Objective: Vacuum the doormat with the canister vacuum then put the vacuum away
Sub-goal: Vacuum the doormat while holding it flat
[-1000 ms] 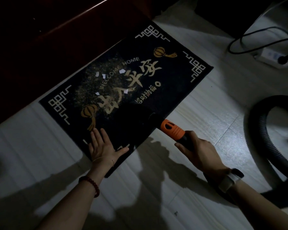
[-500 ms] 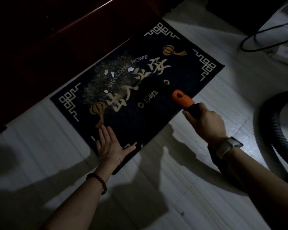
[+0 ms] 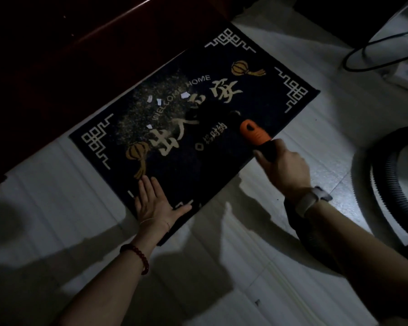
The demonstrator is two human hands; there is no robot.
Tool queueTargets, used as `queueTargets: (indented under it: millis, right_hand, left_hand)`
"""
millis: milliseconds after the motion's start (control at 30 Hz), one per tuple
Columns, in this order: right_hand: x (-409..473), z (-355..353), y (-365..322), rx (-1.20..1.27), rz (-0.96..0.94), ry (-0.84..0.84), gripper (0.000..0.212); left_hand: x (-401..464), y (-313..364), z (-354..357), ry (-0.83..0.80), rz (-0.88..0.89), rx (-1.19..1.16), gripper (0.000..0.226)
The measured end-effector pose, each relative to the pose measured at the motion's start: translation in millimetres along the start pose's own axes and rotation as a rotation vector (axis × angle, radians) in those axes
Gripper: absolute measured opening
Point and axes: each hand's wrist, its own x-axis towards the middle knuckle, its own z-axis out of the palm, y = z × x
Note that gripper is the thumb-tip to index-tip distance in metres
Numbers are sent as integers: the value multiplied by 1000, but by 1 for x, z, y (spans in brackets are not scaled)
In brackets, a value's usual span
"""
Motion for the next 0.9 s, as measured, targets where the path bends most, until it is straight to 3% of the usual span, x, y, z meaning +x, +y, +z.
queueTargets:
  millis: [67,267,533,667,767,900]
  right_hand:
    - [6,-1,-3,16,13,27,44]
    - [-43,22,-29,-23,-233,-194,39]
    - [30,2,-7,30,83,60,46]
    - [-2,28,-42,41,-143,-105,41]
    - [-35,36,-58,-81,-344,-233,39]
    - [-3,17,-36,1,-192,-145,43]
  left_hand:
    - [0,0,0,1,-4,6,124]
    - [1,1,1,13,-12,0,125]
    - [3,-1,2,6,3,-2,125]
    - [2,-1,2,16,3,10,125]
    - [1,-1,2,35,17,-11,123]
    - [1,-2,2,31,15,0,124]
